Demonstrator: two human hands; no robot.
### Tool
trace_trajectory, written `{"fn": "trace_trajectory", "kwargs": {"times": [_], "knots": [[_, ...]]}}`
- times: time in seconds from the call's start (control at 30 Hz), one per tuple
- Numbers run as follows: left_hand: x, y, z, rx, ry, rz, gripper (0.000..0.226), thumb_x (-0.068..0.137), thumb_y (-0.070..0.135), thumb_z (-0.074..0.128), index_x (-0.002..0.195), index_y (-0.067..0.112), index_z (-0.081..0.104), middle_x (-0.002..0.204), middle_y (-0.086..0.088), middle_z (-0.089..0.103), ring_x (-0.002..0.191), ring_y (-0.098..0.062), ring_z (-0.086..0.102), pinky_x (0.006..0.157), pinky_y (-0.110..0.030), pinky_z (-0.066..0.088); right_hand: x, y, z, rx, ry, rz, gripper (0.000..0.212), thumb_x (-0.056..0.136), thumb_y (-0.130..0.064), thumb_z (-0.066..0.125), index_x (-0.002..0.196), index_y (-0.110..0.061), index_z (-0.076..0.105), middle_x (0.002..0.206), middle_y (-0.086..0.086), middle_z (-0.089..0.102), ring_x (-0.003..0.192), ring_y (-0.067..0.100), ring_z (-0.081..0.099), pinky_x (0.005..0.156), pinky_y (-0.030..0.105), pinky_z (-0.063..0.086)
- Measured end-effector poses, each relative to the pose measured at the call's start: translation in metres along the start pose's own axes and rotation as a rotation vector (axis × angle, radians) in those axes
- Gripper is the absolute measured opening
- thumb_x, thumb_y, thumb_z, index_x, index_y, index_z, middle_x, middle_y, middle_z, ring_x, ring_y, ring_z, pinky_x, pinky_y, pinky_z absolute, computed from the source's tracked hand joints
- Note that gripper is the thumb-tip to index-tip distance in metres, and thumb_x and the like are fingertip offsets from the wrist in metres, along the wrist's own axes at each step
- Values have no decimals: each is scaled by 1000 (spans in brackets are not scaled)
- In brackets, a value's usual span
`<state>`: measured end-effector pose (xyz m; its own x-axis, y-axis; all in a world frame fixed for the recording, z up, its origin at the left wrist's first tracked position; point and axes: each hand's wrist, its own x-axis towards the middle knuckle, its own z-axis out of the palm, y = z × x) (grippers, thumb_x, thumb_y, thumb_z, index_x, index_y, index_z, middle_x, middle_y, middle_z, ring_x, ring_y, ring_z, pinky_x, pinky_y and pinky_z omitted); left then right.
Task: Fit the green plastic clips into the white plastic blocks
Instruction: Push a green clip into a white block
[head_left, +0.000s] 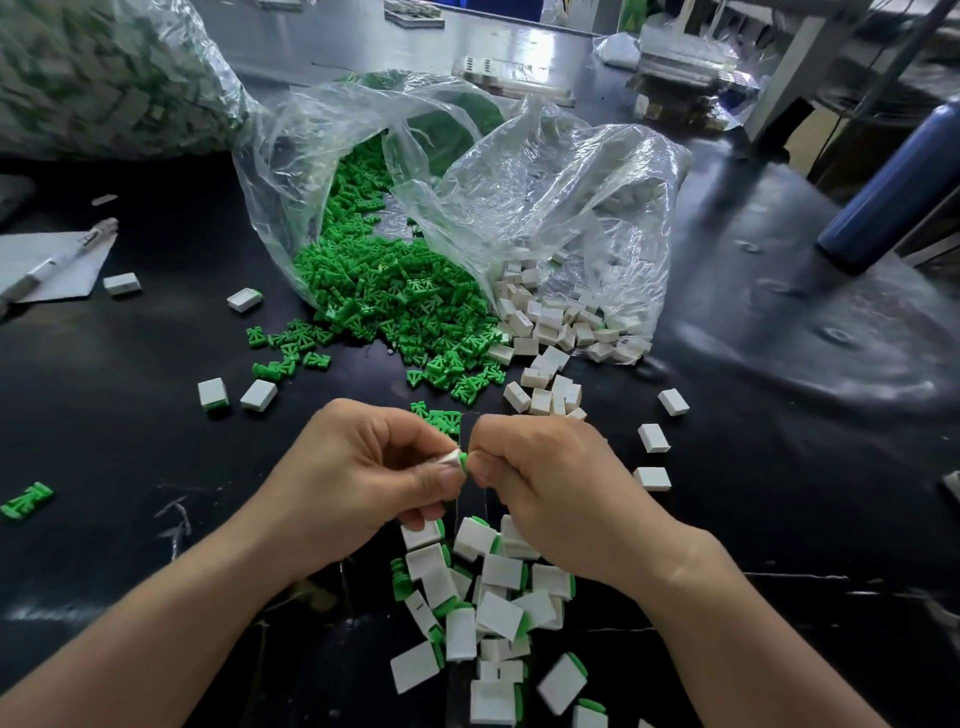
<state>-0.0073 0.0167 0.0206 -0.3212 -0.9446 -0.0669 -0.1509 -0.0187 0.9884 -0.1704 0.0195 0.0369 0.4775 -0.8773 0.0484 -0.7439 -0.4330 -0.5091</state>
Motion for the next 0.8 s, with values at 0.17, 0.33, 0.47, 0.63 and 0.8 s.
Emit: {"fn": "trace_trajectory", "kwargs": {"times": [0.17, 0.33, 0.47, 0.63, 0.8], "knots": [[-1, -4, -1, 142, -5, 32, 6, 73, 1, 71, 69, 6, 73, 57, -13, 65, 48, -13, 60, 47, -20, 49, 0, 0, 0, -140, -51, -40, 19, 93, -14, 43, 78, -21, 37, 69, -7, 38, 71, 20, 41, 62, 34, 28], [-1, -4, -1, 204, -26, 56, 11, 74, 0, 72, 67, 9, 73, 52, -5, 63, 45, -9, 58, 46, -17, 46, 0, -2, 0, -214, -94, -57, 18, 91, -11, 44, 79, -22, 36, 75, -7, 41, 75, 23, 48, 62, 33, 33], [-2, -4, -3, 311, -29, 92, 10, 74, 3, 72, 67, 9, 72, 51, -1, 62, 45, -7, 57, 46, -19, 46, -1, -1, 2, -250, -108, -78, 20, 89, -8, 44, 79, -22, 34, 77, -7, 43, 77, 22, 48, 61, 33, 35], [-3, -6, -4, 424, -28, 135, 11, 75, 7, 73, 65, 10, 71, 51, -2, 61, 46, -11, 54, 48, -32, 47, -1, 0, 6, -322, -100, -123, 26, 91, -10, 43, 74, -23, 27, 65, -7, 29, 70, 17, 37, 51, 31, 23], [-1, 3, -2, 105, 34, 95, 12, 69, 18, 71, 69, 6, 71, 57, -9, 65, 48, -11, 59, 47, -22, 49, 1, 2, 8, 68, 81, -48, 13, 87, -18, 43, 76, -13, 47, 63, -7, 40, 60, 14, 41, 55, 29, 33]]}}
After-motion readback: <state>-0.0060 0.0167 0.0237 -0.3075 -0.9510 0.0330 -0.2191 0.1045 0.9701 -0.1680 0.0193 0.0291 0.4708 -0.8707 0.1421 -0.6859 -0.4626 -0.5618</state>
